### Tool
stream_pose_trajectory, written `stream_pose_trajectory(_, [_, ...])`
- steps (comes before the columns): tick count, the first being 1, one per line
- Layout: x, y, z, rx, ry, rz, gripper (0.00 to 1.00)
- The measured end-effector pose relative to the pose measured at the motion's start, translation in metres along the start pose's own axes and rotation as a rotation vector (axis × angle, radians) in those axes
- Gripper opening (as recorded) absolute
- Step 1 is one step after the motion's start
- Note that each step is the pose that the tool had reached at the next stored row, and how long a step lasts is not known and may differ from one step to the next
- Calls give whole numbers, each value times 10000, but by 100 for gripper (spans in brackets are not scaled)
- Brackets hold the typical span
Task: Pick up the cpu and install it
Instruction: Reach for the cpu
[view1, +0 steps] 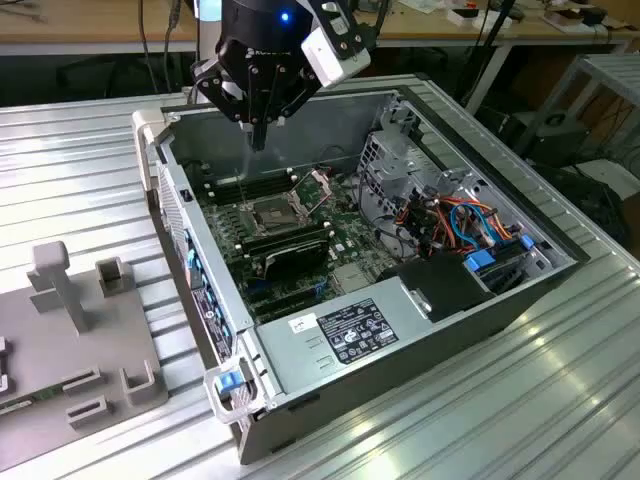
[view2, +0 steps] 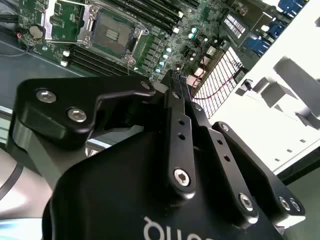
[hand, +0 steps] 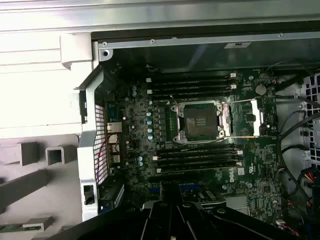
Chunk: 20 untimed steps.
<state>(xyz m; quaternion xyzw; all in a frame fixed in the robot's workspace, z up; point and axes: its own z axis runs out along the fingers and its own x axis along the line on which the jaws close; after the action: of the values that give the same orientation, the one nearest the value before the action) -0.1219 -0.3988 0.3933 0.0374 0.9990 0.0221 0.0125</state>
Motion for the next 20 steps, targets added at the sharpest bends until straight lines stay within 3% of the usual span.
stream_pose_trajectory(14, [4, 0, 0, 1, 0, 0, 11])
stream_pose_trajectory(20, [51, -4, 0, 1, 0, -1, 11])
